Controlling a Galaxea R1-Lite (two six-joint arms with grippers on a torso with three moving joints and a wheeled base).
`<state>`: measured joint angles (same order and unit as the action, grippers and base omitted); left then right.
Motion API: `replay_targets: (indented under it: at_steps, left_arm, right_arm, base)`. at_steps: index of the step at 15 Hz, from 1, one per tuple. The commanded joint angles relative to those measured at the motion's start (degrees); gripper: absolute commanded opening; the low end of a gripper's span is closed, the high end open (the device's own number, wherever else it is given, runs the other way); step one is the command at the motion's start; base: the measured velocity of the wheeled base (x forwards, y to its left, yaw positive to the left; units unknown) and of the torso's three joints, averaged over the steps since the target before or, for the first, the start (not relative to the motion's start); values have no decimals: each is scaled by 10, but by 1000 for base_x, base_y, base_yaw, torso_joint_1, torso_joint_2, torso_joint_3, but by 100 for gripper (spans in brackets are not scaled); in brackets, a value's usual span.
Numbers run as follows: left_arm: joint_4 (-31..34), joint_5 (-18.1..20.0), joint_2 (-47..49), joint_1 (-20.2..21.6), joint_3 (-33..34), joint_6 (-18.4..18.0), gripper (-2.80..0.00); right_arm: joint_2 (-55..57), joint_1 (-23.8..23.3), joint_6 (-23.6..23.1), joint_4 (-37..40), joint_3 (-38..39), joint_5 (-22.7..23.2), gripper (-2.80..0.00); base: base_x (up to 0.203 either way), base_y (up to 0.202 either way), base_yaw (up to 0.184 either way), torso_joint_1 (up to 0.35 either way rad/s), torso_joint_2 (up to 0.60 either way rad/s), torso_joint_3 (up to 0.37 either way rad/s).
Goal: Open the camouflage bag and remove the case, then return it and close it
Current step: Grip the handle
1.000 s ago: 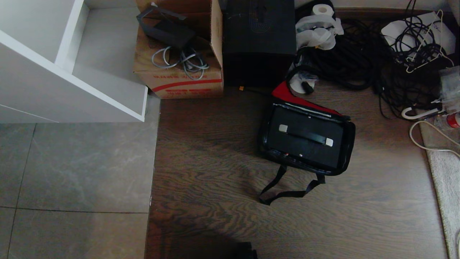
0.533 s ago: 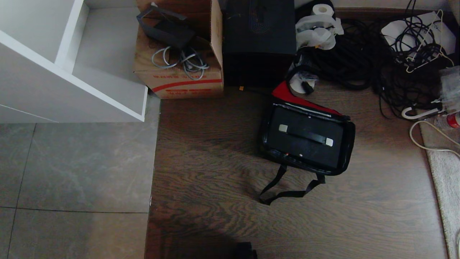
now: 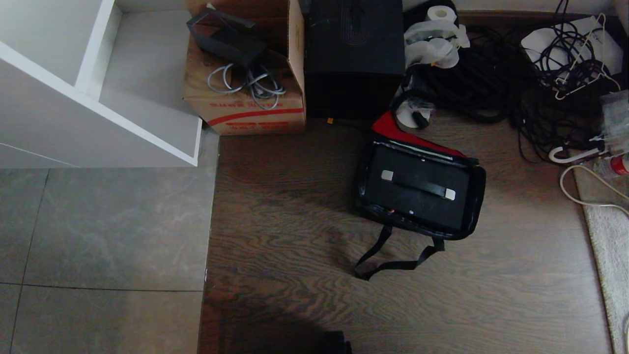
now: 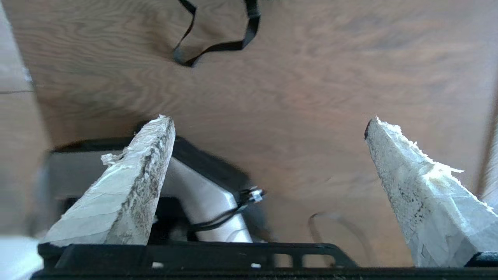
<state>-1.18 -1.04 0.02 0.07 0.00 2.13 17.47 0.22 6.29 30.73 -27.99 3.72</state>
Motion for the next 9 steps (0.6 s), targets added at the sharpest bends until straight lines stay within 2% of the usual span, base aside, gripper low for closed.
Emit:
replay_targets:
  at_steps: [1, 3, 5, 9]
  left_arm:
    - [0, -1, 0, 0, 6, 1, -280]
    - [0, 0, 0, 0, 5, 1, -280]
    - [0, 0, 0, 0, 6, 1, -280]
    - [0, 0, 0, 0, 5, 1, -280]
  right_arm:
    - [192, 2, 27, -38, -38, 11, 0]
    - [295, 3, 45, -97, -66, 26, 0]
    - [346, 4, 52, -154, -90, 39, 0]
    - [352, 4, 55, -161, -88, 42, 0]
  base:
    - [0, 0, 0, 0, 0, 0]
    - [0, 0, 0, 0, 0, 0]
    - [0, 0, 0, 0, 0, 0]
    - [0, 0, 0, 0, 0, 0]
